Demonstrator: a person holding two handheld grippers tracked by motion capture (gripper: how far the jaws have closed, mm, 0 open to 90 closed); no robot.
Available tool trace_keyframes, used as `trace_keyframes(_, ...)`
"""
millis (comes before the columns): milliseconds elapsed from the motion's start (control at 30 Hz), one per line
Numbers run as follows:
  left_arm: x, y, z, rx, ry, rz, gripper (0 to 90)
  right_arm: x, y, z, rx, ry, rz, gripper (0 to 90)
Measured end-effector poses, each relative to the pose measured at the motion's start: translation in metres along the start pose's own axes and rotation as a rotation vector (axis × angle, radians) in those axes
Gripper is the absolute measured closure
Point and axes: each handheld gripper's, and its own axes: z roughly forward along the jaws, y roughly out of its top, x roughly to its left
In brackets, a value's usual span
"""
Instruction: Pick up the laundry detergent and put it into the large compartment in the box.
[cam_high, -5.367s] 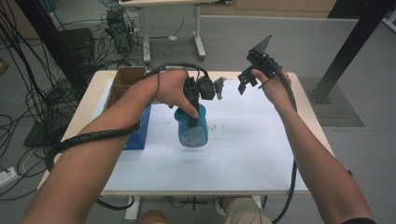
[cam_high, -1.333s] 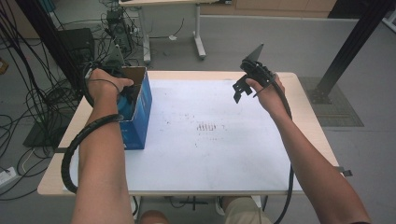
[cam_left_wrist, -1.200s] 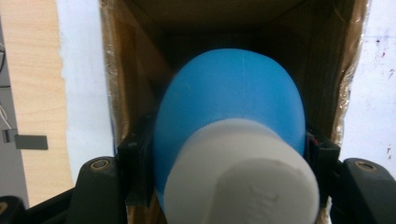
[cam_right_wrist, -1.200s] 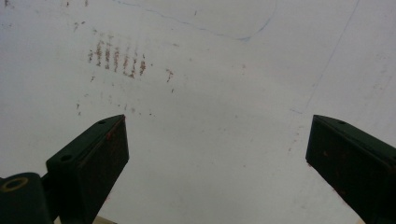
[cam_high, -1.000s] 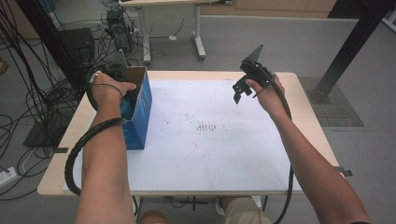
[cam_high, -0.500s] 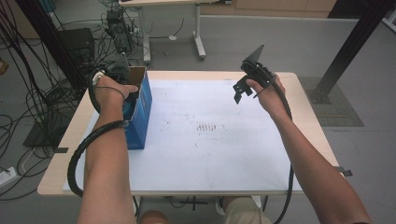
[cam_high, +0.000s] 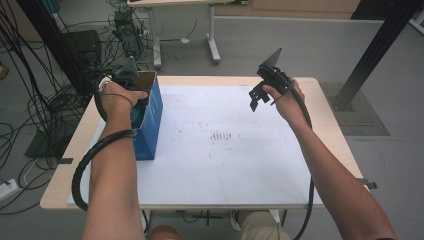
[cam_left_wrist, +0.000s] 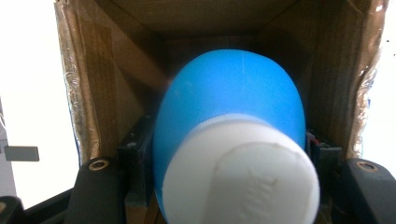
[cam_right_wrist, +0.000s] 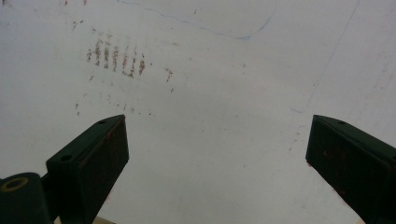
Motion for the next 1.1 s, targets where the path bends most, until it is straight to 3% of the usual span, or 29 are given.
trace_keyframes(1100, -0.0002, -0.0028, 0.0001, -0.010, -0.004, 0.000, 36.0, 0.0040, -0.0012, -0.0016, -0.004, -0.003, -0.003, 5.9)
